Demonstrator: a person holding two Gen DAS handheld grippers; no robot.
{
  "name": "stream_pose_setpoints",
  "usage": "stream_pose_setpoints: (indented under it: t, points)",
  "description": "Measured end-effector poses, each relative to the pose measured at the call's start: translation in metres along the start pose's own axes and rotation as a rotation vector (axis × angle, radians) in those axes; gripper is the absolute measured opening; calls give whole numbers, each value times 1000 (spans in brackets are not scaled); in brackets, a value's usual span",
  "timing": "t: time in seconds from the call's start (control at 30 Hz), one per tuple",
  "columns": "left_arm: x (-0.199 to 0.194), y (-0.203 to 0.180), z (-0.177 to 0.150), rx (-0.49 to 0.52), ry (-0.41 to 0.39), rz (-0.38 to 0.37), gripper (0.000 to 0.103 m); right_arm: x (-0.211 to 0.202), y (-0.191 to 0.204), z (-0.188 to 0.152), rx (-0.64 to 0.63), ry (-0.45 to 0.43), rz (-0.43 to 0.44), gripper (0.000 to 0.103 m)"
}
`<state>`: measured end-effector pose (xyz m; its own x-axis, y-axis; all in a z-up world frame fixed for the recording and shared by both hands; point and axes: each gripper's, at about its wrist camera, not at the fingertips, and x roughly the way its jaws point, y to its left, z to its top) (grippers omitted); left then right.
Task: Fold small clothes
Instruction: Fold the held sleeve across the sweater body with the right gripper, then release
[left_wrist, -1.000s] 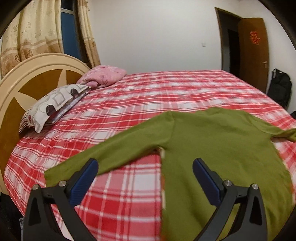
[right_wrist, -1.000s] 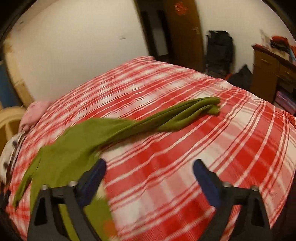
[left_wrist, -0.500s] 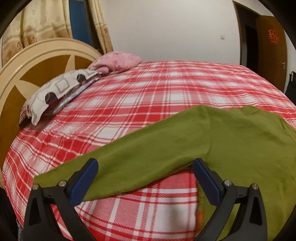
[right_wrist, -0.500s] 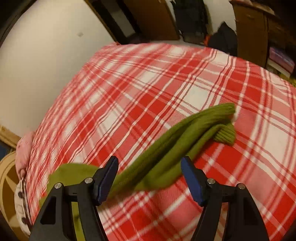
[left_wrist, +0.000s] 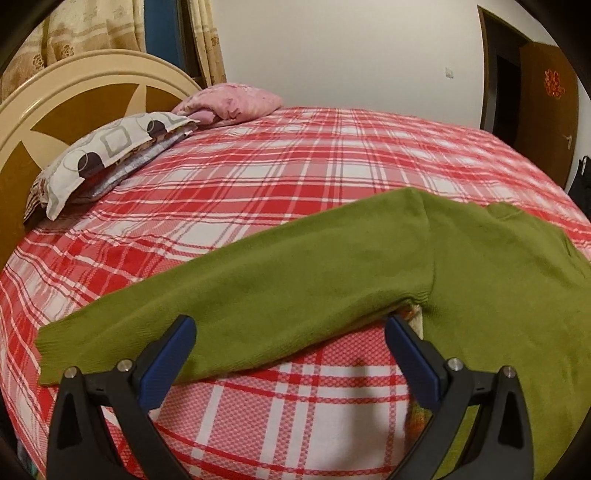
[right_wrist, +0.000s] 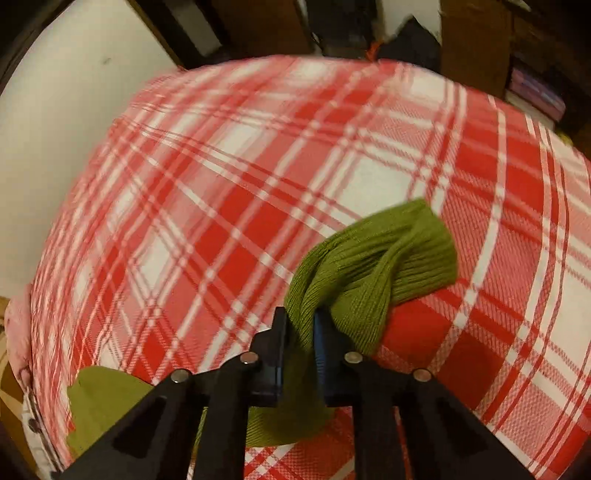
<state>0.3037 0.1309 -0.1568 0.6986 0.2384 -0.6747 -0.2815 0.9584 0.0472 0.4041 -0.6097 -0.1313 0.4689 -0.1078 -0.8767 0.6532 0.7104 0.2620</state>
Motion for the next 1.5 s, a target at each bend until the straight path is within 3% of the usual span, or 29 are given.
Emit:
stream_pose_setpoints:
  t: [0.17,0.23,0.3,0.43,0.5,0.57,0.63,0.7,0.77,0.9,1.07,1.23,1.37,1.4,1.5]
  points:
    - [-3,1,0,-11,-1,-23,103,-47,50,-10,-213,-201,26,13]
    - [-5,3,0,-20,2,-33,103,-71,85,-24,-353,-277,64,13]
    - [-8,4,-1,-32,5,-47,103,-95,129,-51,-527,-352,103,13]
    - [-20,4,4,-47,-10,-69,103,-126,196,-116,-796,-418,218,13]
    - [-27,4,6,-46,-22,-90,103,-131,223,-153,-911,-405,300,13]
    - [-36,0,10,-30,-37,-112,103,-127,246,-195,-1038,-329,395,14]
    - [-45,-4,13,-7,-56,-128,103,-116,262,-240,-1161,-220,488,25]
    - [-54,-12,16,23,-76,-157,103,-104,267,-272,-1220,-114,528,59]
    - [-60,-20,17,52,-86,-194,103,-99,259,-293,-1239,-36,592,60]
    - [-62,-44,21,103,-82,-273,103,-97,221,-308,-1232,4,653,60]
    - [-54,-94,27,145,-37,-395,103,-84,164,-282,-1055,26,688,61]
    - [-33,-153,29,204,48,-452,103,-63,118,-254,-867,4,701,61]
    - [-12,-186,28,238,103,-461,87,-48,102,-242,-747,12,722,62]
    - [-7,-191,29,231,115,-462,78,-48,102,-242,-736,8,723,62]
    - [12,-201,32,199,177,-488,70,-48,103,-242,-733,4,725,62]
